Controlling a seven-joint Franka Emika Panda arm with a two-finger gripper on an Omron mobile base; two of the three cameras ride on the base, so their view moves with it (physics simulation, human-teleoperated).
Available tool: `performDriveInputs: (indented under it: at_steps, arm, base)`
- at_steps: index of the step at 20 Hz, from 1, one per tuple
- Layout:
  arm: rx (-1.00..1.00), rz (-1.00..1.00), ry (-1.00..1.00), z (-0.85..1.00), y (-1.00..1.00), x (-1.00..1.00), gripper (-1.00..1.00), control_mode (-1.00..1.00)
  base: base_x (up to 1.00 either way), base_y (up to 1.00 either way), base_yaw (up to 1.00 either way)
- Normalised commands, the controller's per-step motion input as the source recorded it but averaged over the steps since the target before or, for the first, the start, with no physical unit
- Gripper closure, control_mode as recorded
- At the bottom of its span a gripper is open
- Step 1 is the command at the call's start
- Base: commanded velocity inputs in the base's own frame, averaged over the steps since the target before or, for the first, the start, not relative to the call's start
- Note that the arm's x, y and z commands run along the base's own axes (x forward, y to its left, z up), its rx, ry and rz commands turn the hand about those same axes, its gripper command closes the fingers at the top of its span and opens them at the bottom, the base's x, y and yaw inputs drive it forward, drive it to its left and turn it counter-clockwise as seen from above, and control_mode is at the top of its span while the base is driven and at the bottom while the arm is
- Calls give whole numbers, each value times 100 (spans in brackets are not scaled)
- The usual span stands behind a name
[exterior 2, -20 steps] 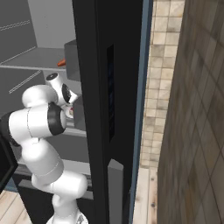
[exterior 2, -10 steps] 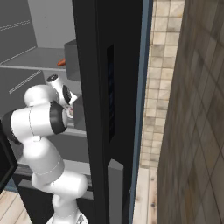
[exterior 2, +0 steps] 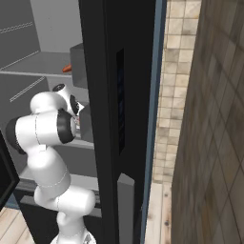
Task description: Transport the steak from the fridge to the microwave and turn on the microwave.
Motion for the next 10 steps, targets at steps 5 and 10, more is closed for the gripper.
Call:
performDriveInputs:
  at_steps: [5,10]
  arm:
    - [-1,0,0,-8,0,11,-100,-100]
    - [-1,0,0,-5,-1,8,-100,-100]
  base:
    - [0,0,0]
    - [0,0,0]
